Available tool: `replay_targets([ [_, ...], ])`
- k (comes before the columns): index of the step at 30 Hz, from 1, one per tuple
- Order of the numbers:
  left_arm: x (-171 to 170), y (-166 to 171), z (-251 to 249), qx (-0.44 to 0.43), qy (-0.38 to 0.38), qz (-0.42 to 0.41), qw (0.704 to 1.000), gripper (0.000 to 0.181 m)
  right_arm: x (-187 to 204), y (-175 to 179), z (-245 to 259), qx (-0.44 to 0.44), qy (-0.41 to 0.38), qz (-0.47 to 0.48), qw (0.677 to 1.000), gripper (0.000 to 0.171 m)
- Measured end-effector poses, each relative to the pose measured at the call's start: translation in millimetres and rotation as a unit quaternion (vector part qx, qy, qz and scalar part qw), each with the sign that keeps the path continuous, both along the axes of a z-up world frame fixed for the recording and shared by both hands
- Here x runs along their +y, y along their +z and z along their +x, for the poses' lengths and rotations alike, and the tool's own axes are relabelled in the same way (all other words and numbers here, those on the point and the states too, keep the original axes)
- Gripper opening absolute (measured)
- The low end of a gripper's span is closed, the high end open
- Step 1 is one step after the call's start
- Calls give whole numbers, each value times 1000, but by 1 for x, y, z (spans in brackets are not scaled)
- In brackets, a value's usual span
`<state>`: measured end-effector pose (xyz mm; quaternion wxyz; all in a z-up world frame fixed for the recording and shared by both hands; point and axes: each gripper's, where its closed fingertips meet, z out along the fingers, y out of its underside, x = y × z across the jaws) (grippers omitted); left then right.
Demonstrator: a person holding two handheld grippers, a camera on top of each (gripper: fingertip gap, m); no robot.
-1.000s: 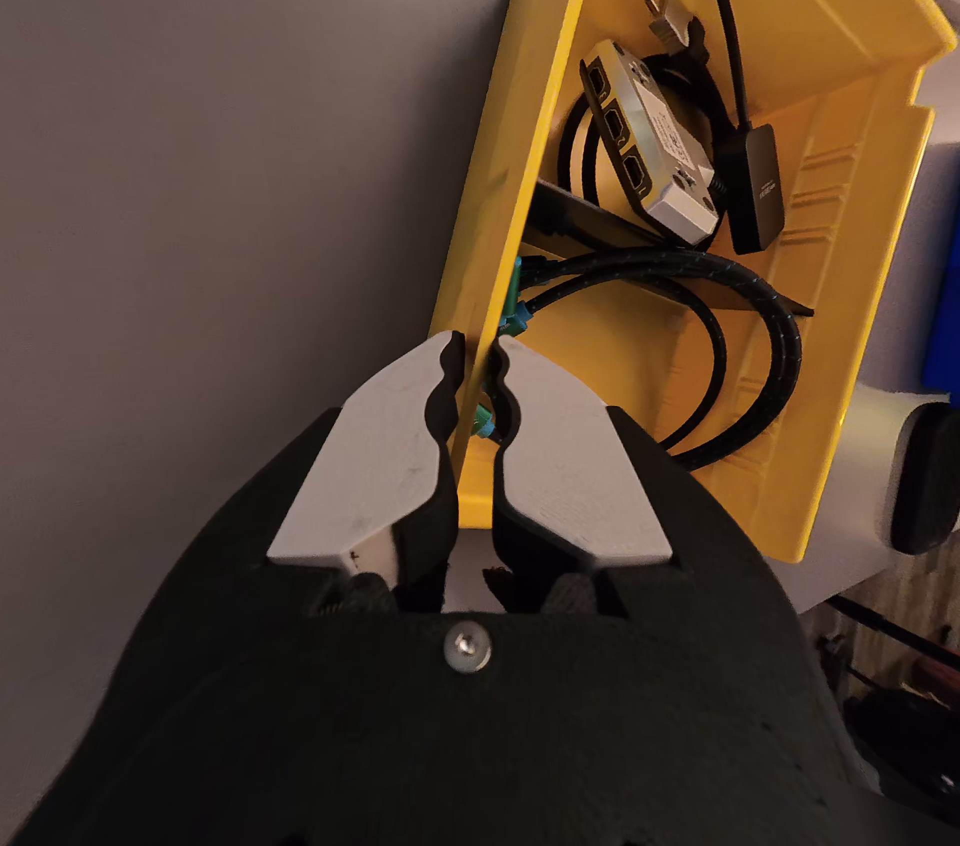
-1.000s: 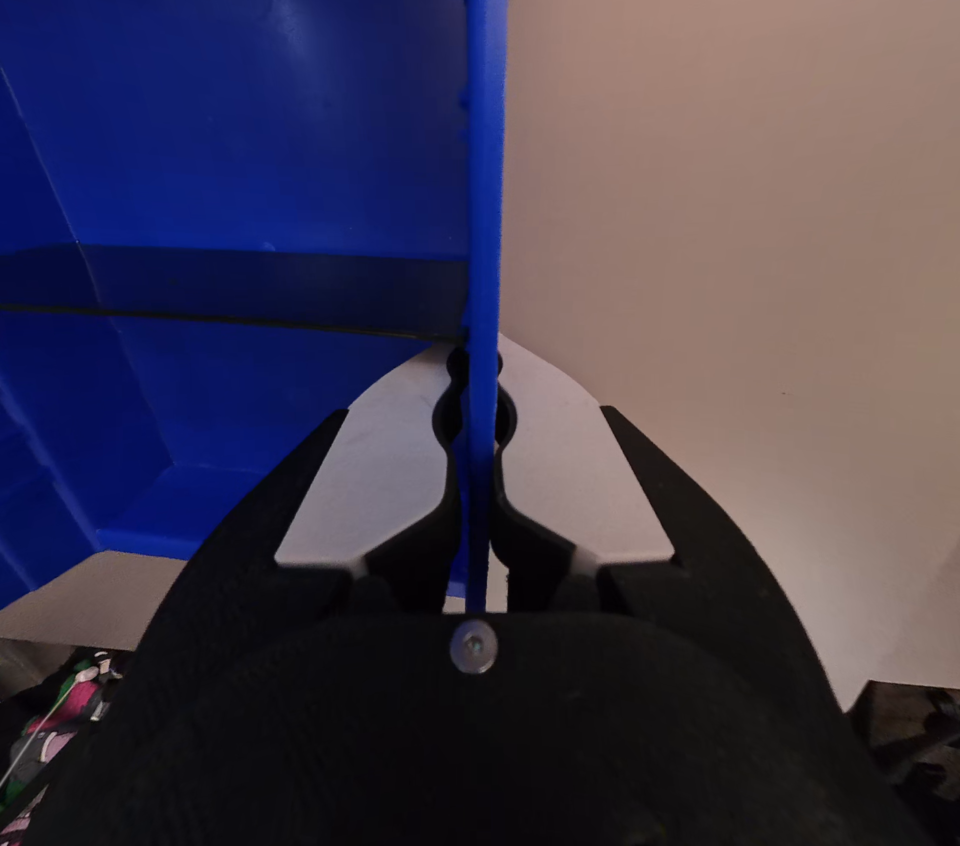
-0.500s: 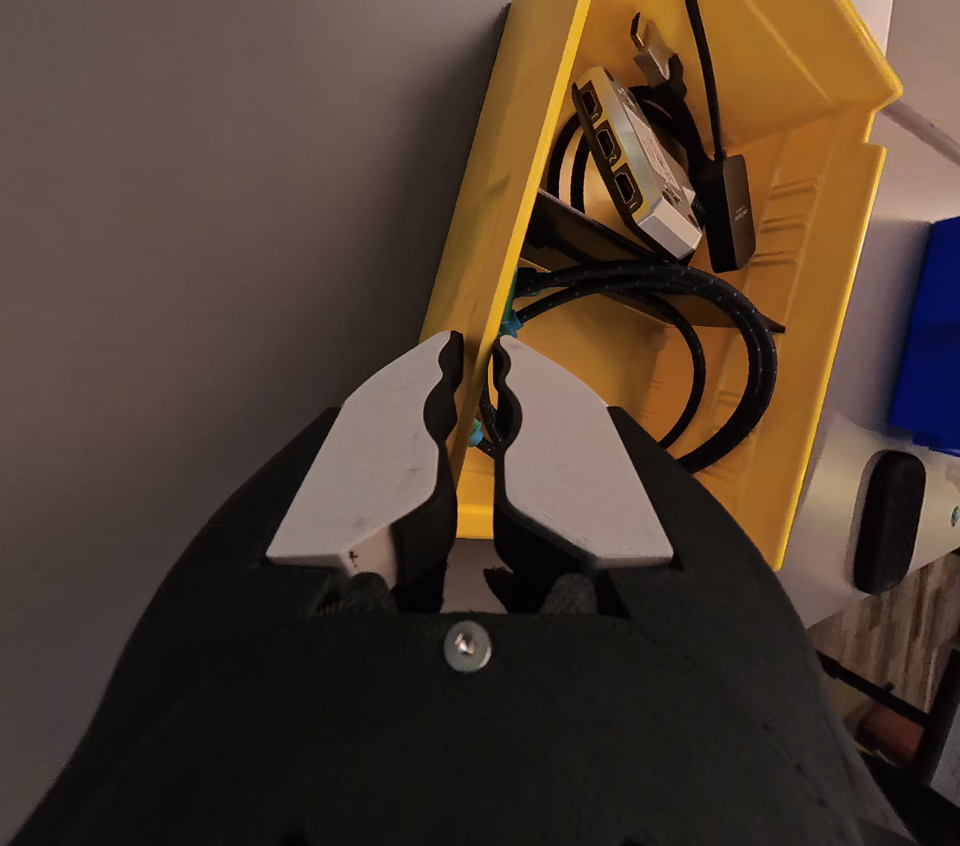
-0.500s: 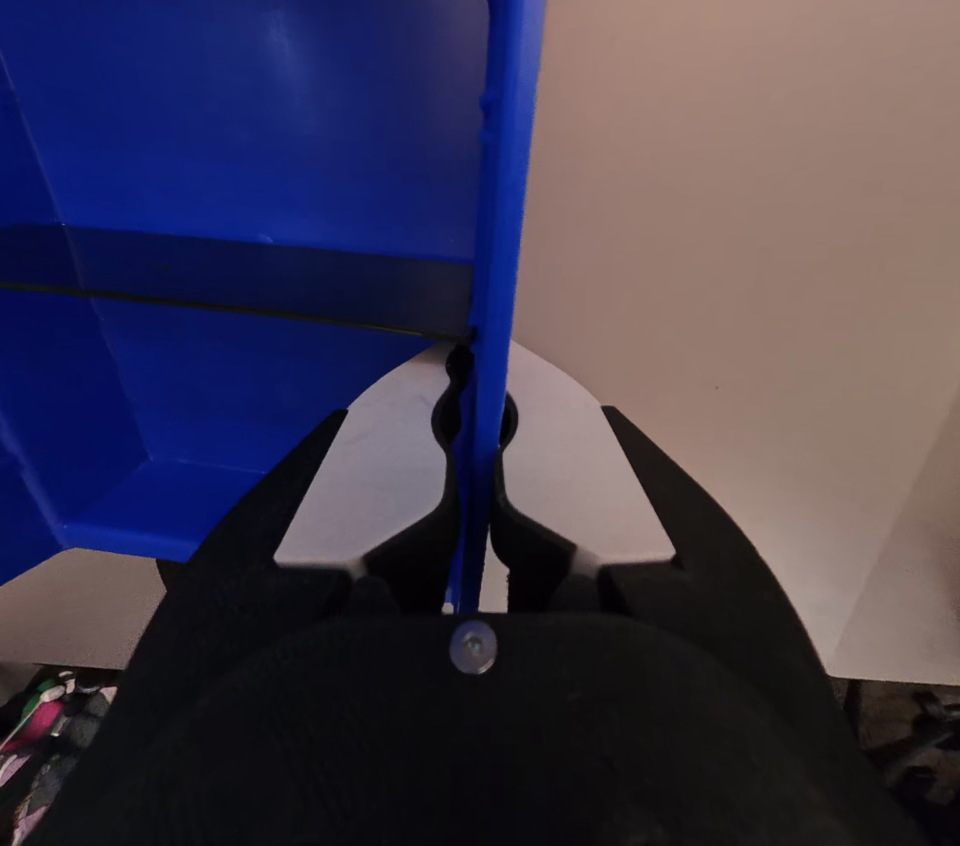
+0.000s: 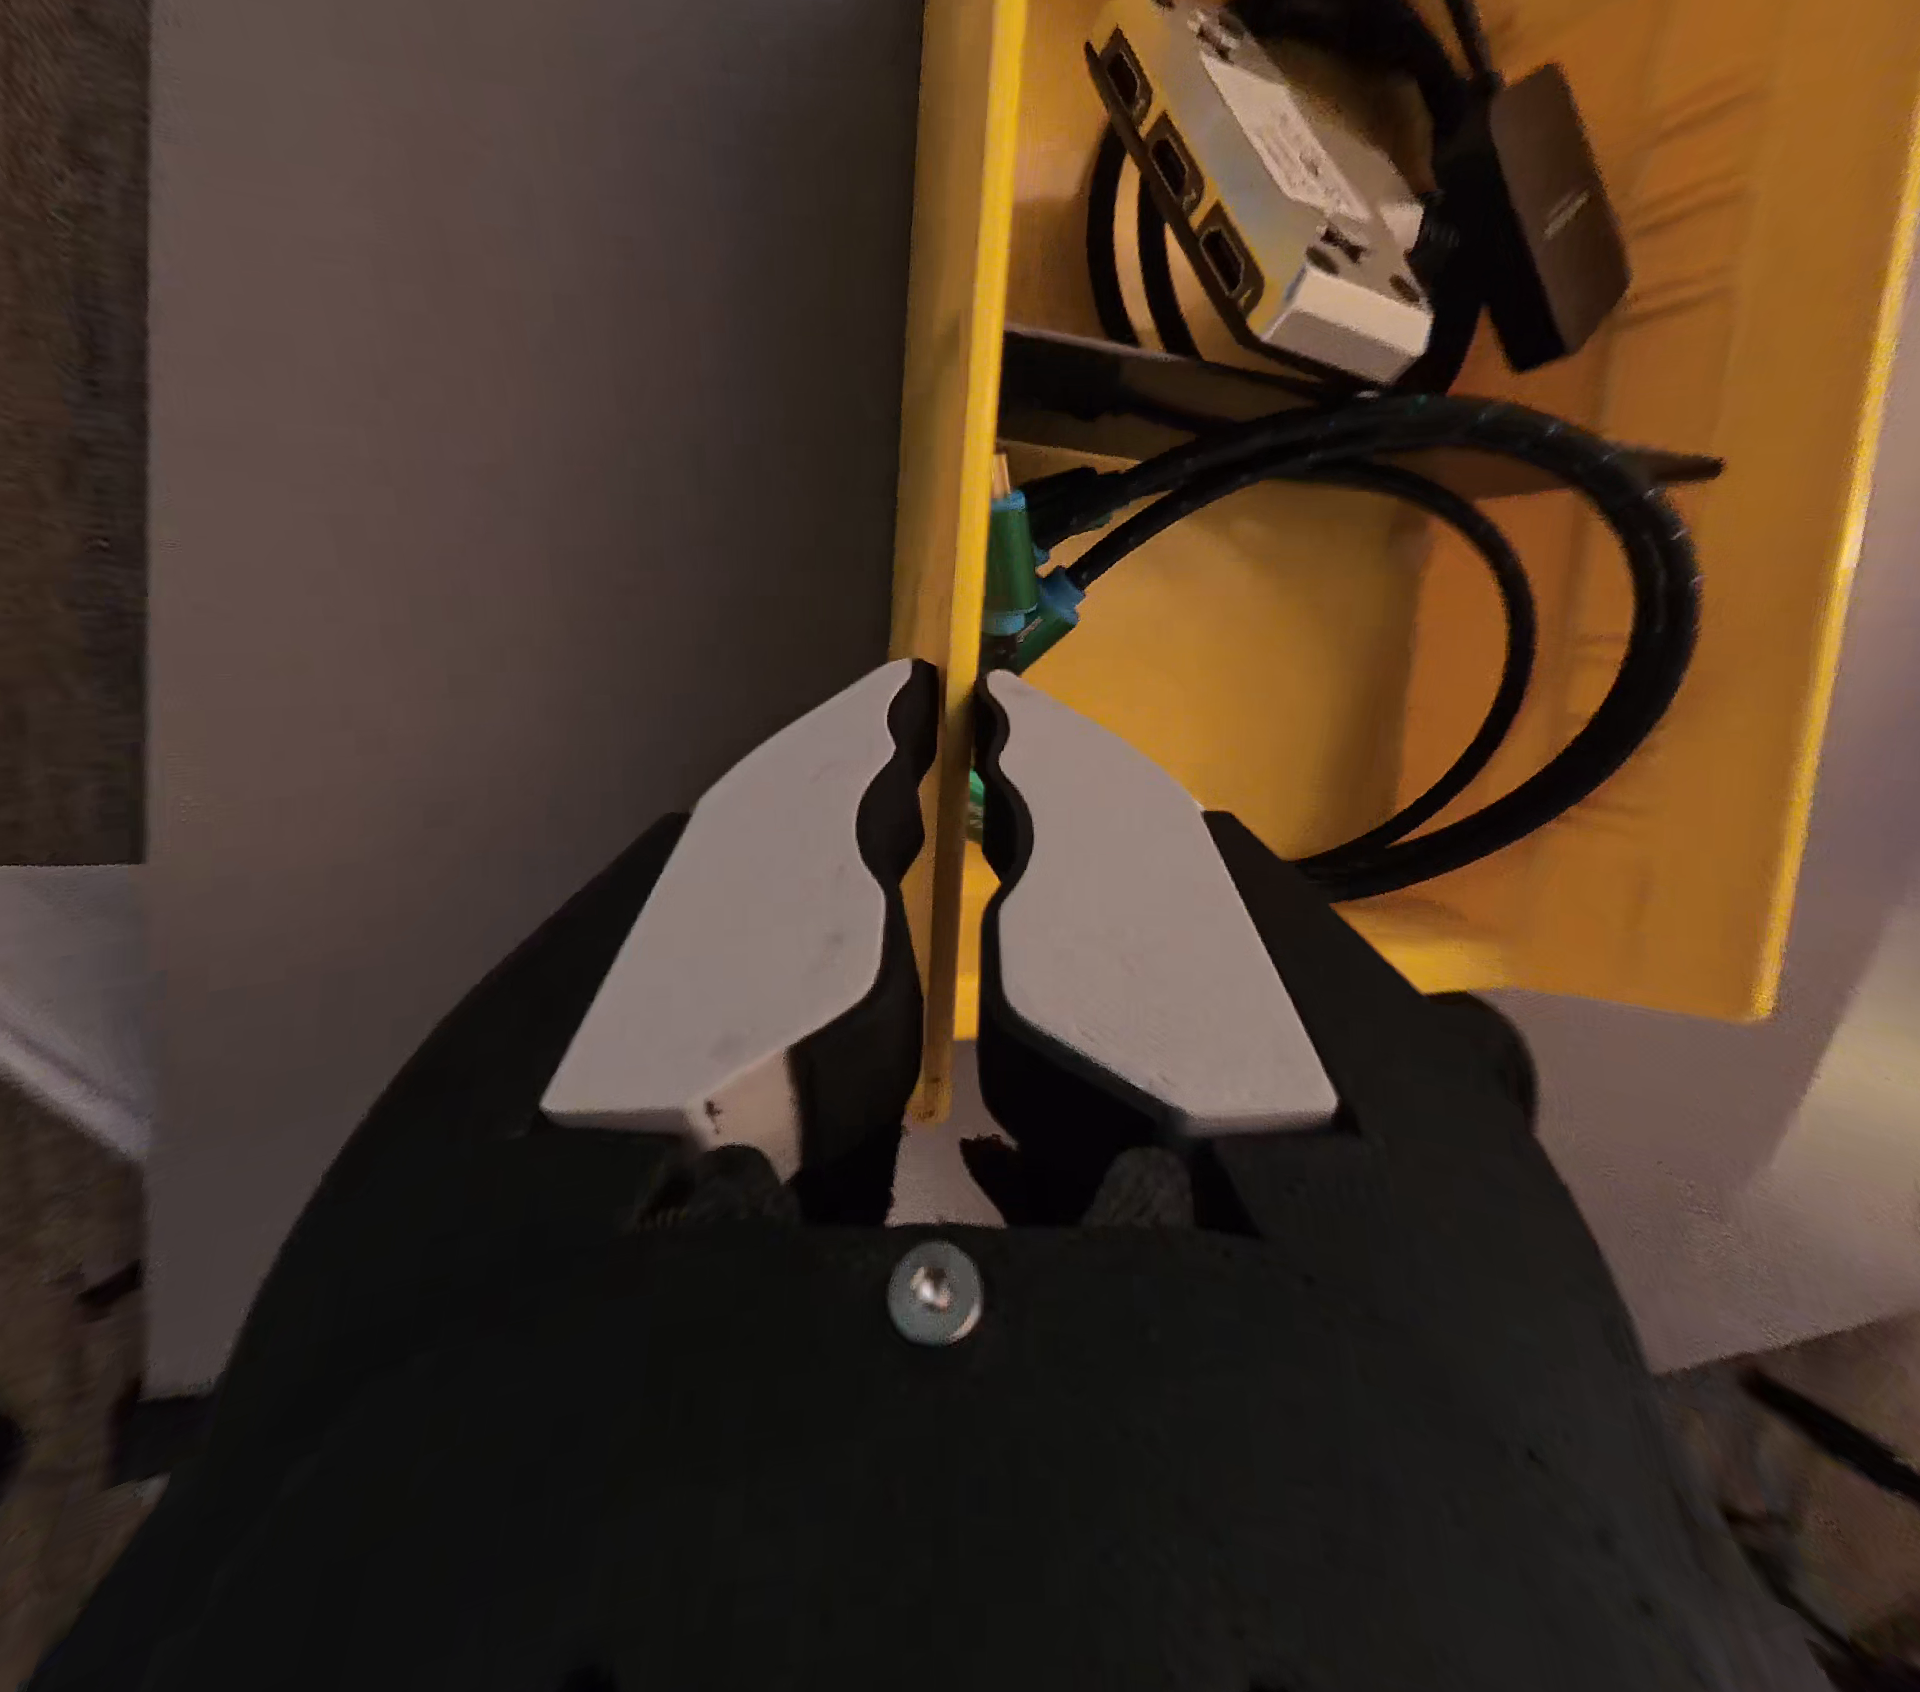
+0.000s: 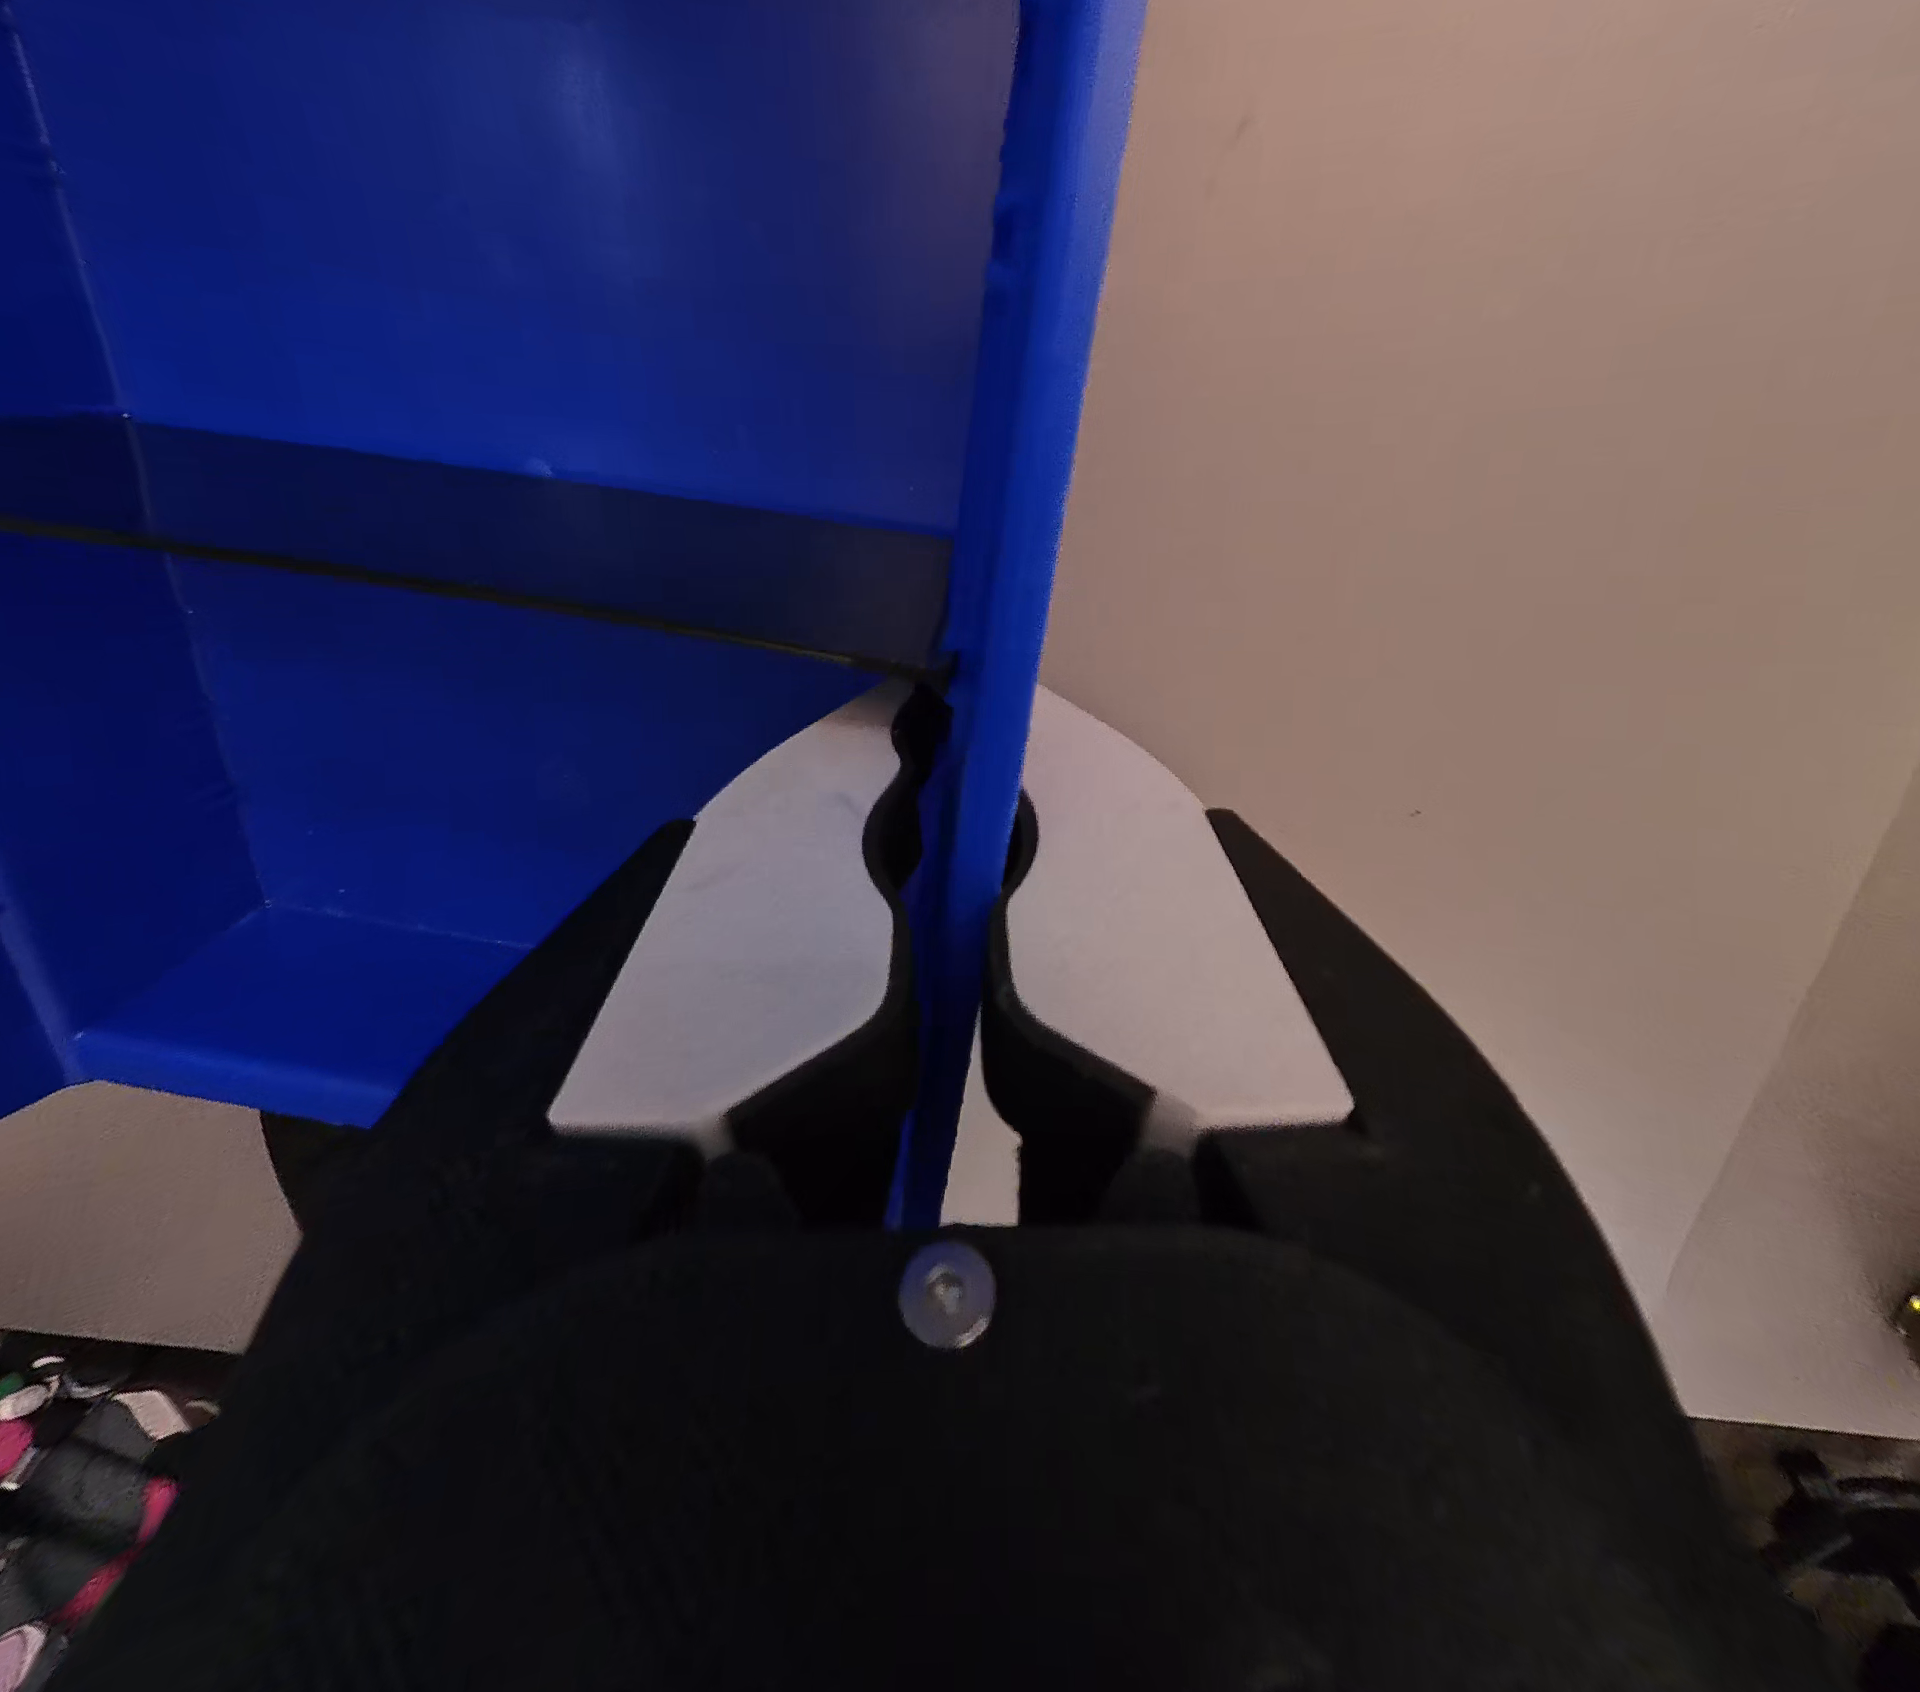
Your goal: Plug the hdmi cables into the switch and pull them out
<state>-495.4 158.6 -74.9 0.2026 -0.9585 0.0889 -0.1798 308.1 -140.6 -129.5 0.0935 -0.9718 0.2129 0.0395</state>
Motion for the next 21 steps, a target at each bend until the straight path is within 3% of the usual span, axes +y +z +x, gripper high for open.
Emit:
replay_targets([
  [4,-2,-1,6,54,-37,4,998,4,0,0,0,-3,7,1,1000,10],
  [11,7,-1,22,12,-43,10,999,5,3,0,-1,-13,56,5,998,11],
  [21,15,-2,32,72,-74,36,994,3,13,0,-6,-12,95,10,995,11],
])
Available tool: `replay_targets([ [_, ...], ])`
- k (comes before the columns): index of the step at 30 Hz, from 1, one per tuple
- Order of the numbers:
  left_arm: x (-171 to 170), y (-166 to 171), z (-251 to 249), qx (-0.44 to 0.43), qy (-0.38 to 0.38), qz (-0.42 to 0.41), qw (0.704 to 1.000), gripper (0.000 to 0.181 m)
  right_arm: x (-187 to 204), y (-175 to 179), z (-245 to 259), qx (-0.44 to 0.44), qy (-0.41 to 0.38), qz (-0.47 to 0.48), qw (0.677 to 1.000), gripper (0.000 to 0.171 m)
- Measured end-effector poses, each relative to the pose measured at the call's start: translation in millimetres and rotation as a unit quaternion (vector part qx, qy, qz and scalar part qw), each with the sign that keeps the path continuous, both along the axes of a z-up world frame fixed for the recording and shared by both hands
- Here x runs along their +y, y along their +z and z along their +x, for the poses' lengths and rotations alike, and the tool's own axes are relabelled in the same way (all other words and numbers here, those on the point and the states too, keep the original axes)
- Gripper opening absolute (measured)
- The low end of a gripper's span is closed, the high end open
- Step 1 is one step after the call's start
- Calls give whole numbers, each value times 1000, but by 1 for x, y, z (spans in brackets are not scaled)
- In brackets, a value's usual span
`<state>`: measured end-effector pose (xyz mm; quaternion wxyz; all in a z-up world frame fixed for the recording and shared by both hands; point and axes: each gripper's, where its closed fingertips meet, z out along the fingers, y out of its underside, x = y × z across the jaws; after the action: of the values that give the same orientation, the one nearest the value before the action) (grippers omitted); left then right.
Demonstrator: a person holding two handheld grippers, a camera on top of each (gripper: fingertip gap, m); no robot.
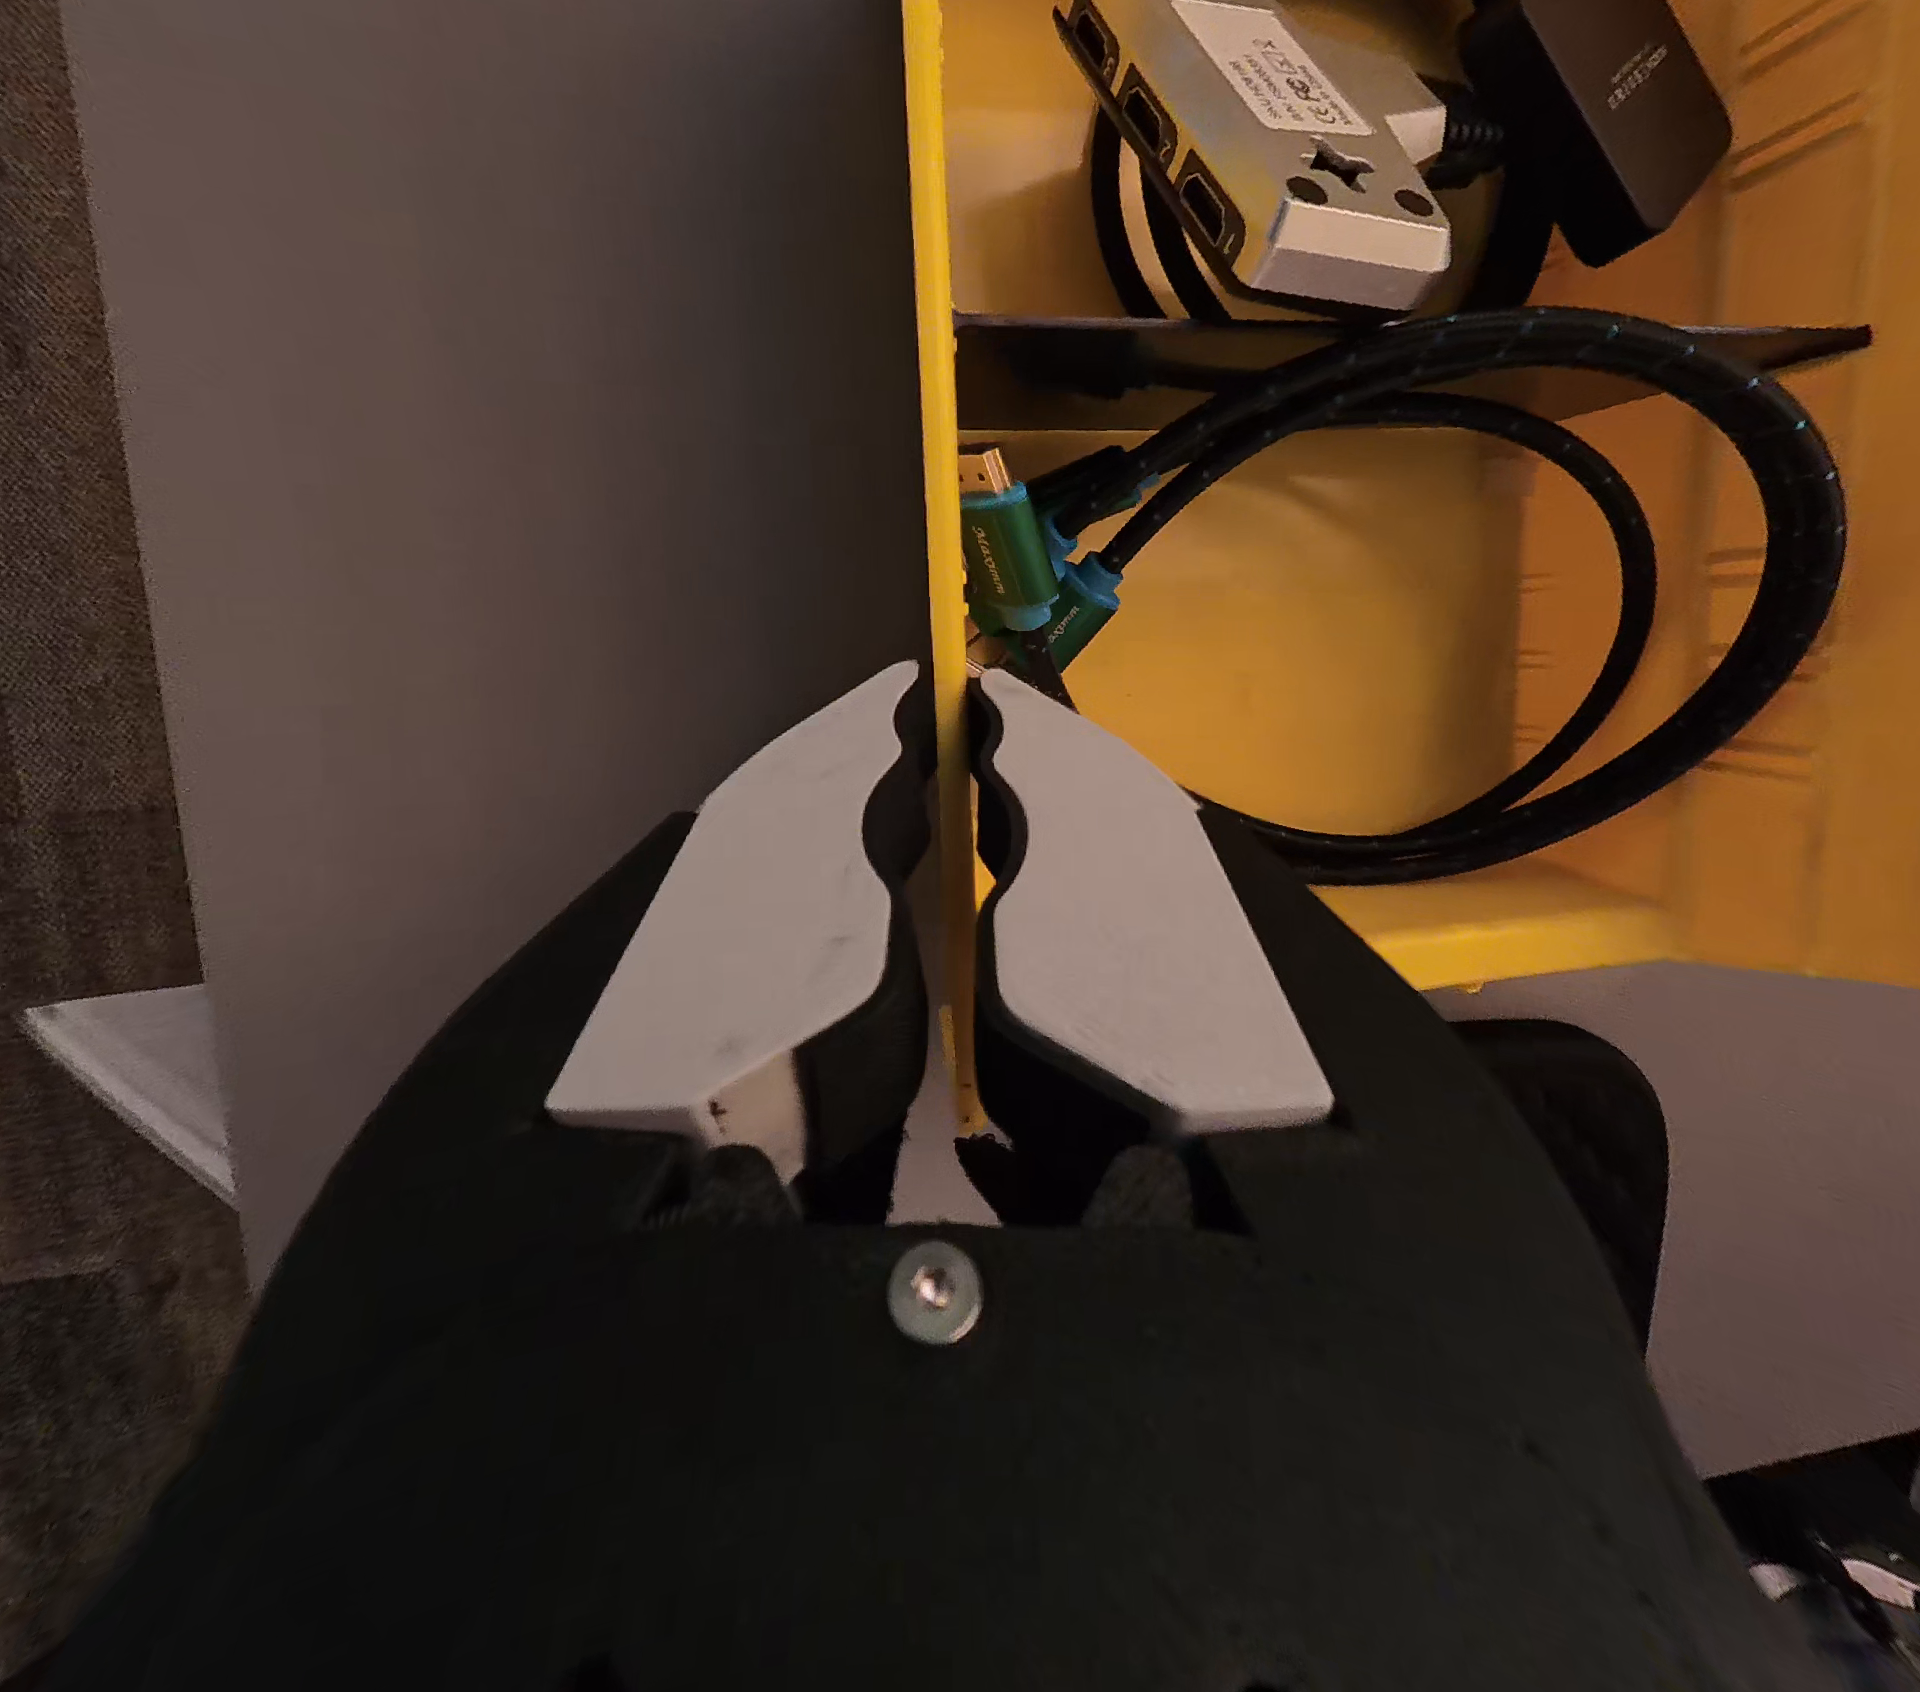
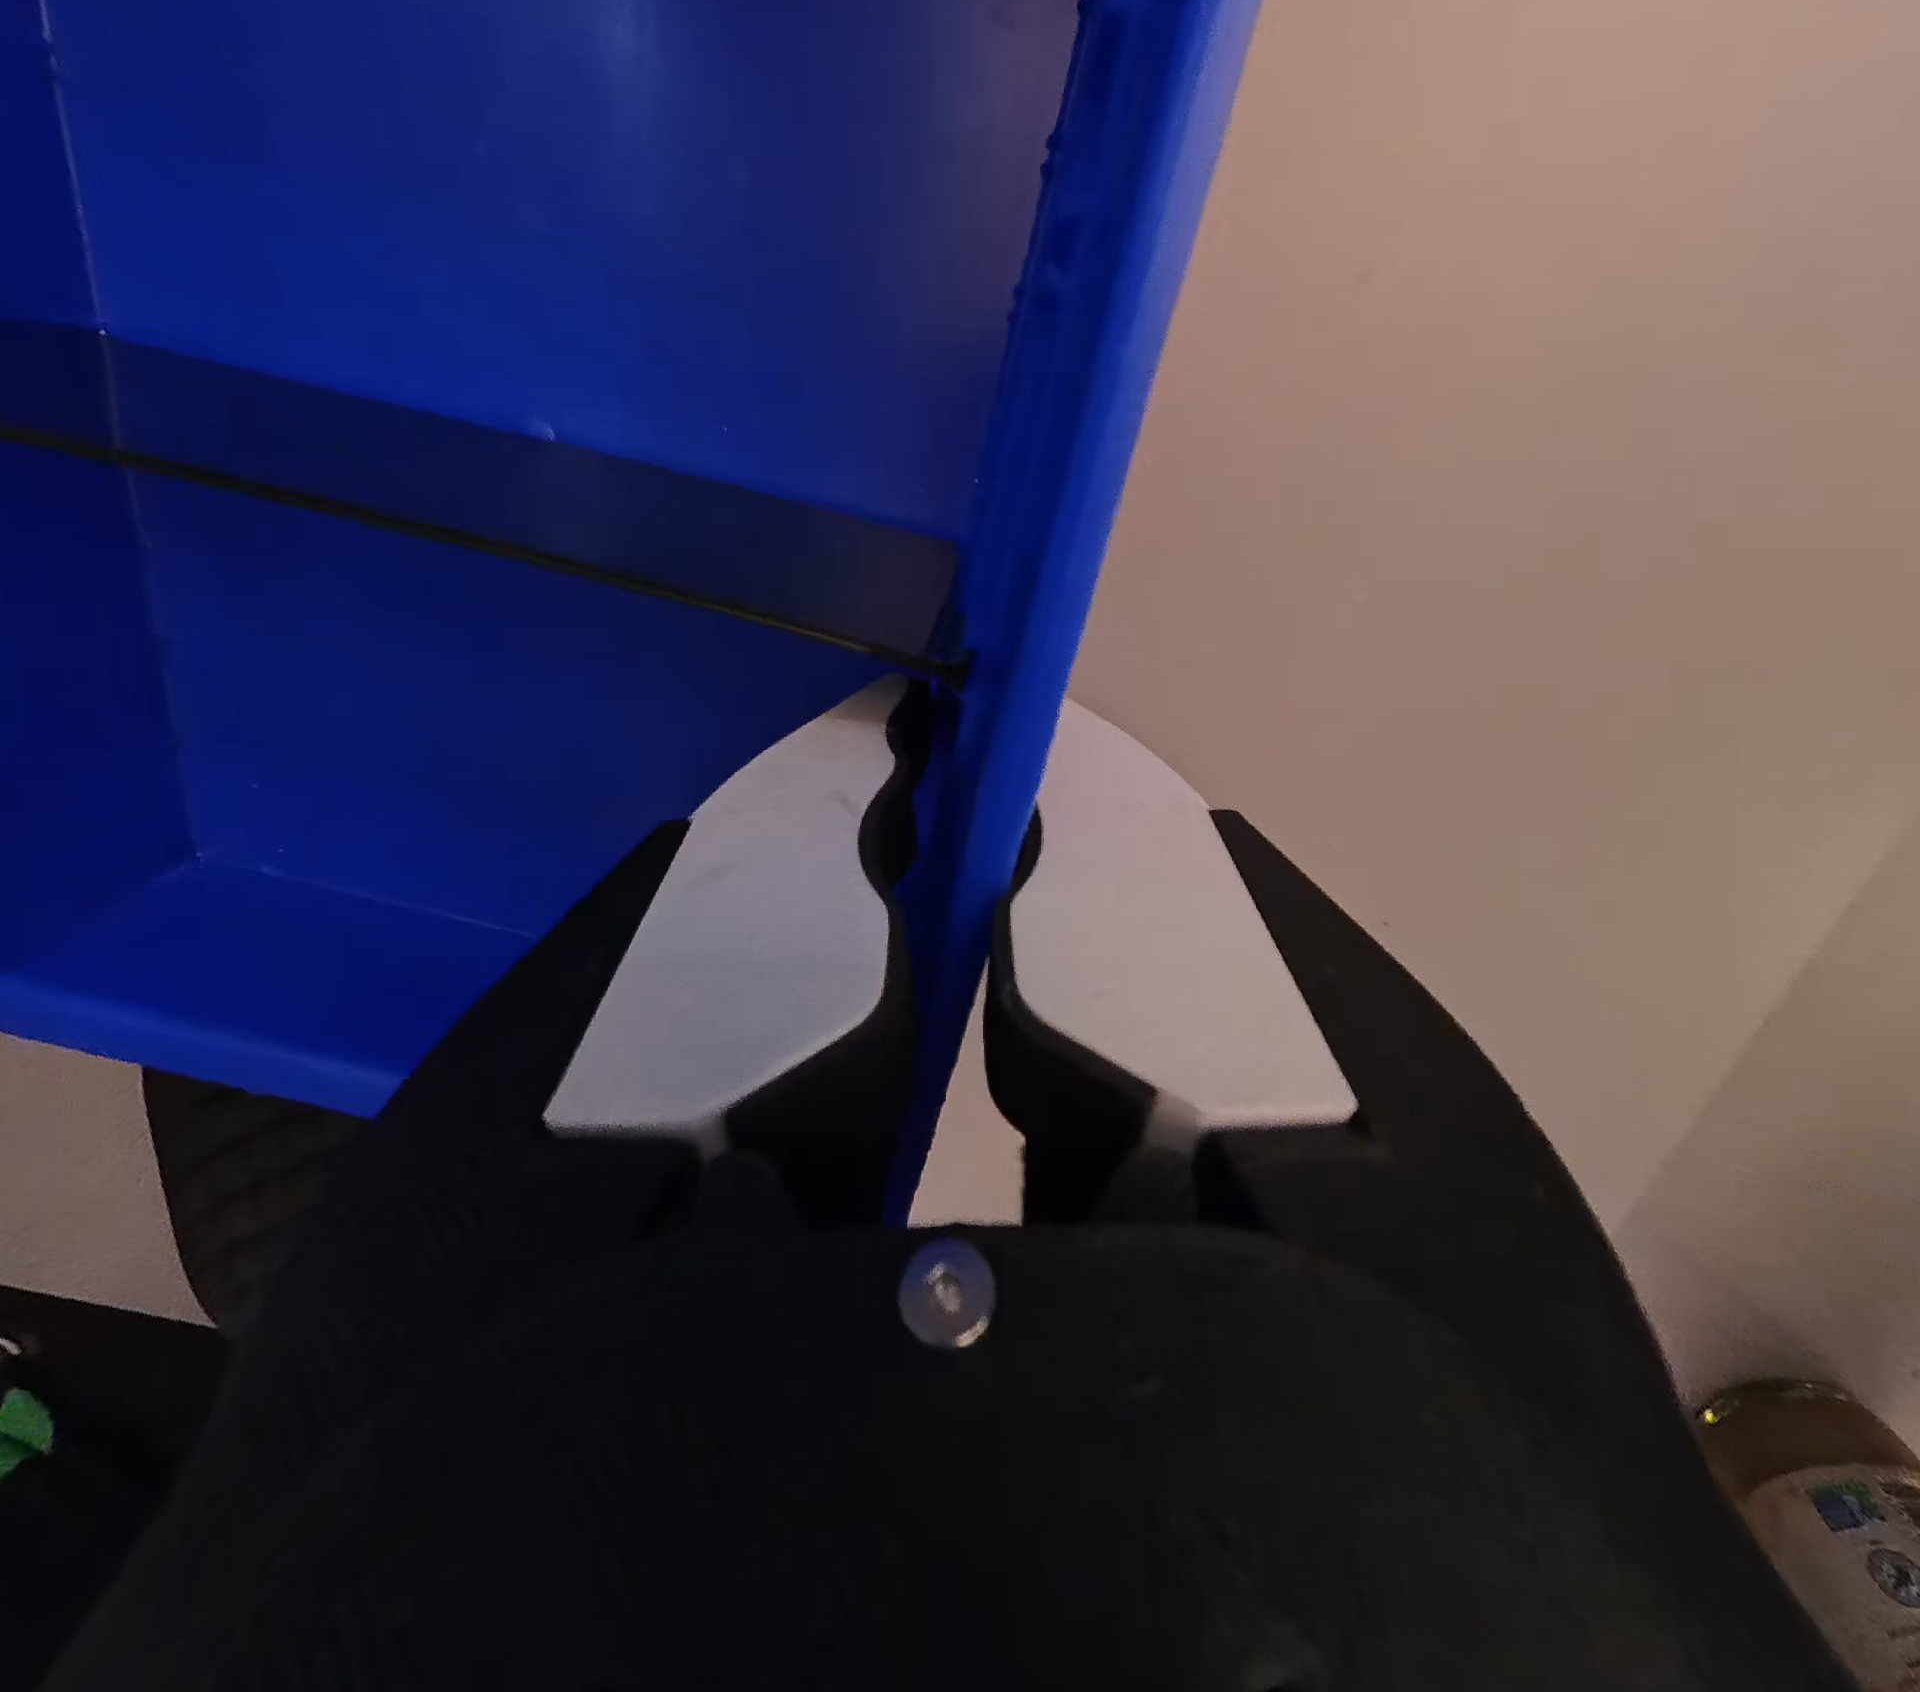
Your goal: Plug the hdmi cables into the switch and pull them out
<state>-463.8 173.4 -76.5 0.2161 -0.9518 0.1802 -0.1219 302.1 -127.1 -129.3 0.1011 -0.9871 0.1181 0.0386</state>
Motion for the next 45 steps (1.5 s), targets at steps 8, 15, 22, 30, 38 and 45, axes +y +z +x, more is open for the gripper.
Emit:
replay_targets([
  [8,1,1,4,-80,24,-29,996,7,11,0,7,-43,4,9,999,17],
  [15,8,24,-8,-81,50,27,995,16,11,5,13,-117,32,11,993,31],
  [22,8,129,34,-163,-79,286,941,36,32,60,8,-169,51,110,978,42],
  [30,-6,92,124,-20,-312,363,878,34,86,224,-77,-192,86,439,874,50],
  [38,5,46,142,7,-354,313,881,30,39,357,-251,166,257,734,606,36],
  [45,7,27,145,54,-371,287,881,34,86,305,-235,87,242,660,705,39],
])
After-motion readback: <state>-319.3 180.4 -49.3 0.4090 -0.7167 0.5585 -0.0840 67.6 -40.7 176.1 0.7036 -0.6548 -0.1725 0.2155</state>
